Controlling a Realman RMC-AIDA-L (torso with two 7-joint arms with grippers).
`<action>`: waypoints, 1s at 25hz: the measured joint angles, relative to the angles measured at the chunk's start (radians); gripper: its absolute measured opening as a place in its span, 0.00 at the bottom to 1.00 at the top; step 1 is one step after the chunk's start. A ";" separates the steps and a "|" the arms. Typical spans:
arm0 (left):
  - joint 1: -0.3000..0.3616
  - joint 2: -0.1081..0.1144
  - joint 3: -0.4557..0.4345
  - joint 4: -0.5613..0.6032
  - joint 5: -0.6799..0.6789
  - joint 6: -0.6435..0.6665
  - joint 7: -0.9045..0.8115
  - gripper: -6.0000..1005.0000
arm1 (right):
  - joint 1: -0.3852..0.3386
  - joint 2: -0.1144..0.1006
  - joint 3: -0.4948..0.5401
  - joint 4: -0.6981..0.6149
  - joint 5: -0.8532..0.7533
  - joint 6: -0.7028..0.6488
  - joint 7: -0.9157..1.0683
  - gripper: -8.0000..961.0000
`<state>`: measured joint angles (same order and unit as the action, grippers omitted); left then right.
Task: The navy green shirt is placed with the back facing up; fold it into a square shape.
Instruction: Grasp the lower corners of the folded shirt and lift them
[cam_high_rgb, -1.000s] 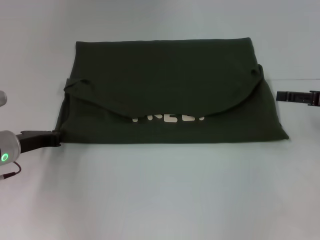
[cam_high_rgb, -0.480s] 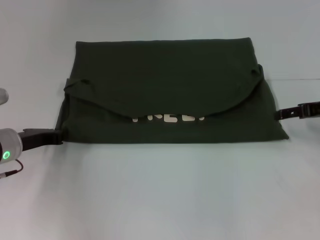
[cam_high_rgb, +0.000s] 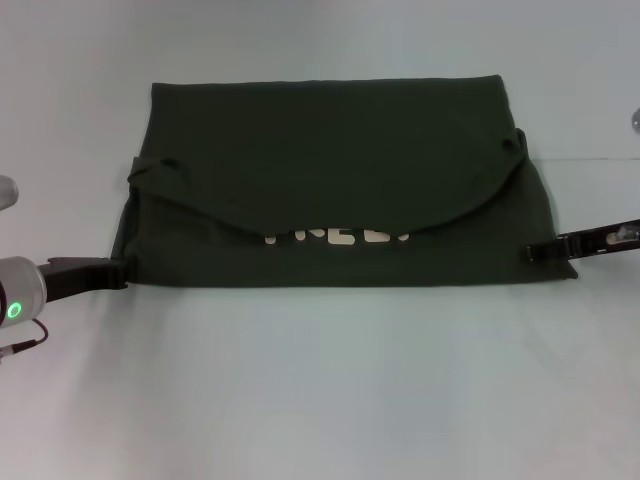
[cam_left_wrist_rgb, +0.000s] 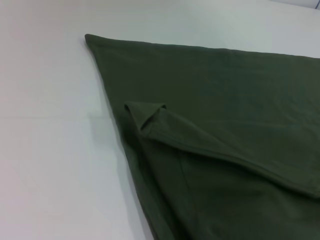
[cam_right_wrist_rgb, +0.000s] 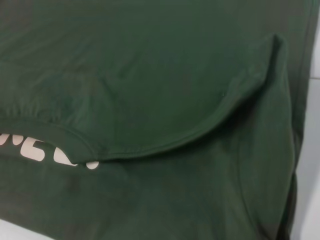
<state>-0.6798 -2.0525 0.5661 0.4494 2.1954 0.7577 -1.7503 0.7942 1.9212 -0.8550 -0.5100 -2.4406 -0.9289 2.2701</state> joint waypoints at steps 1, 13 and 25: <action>0.000 0.000 0.000 0.000 0.000 0.000 0.000 0.03 | 0.002 0.003 -0.005 0.007 0.000 0.015 -0.001 0.95; -0.006 0.000 0.000 0.000 0.000 0.000 -0.001 0.03 | 0.018 0.024 -0.052 0.070 -0.001 0.119 -0.003 0.91; -0.014 0.002 0.000 0.000 0.000 0.000 -0.002 0.03 | 0.011 0.028 -0.051 0.071 -0.002 0.131 0.001 0.67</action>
<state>-0.6939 -2.0508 0.5660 0.4494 2.1950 0.7578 -1.7518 0.8049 1.9495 -0.9060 -0.4387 -2.4430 -0.7984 2.2707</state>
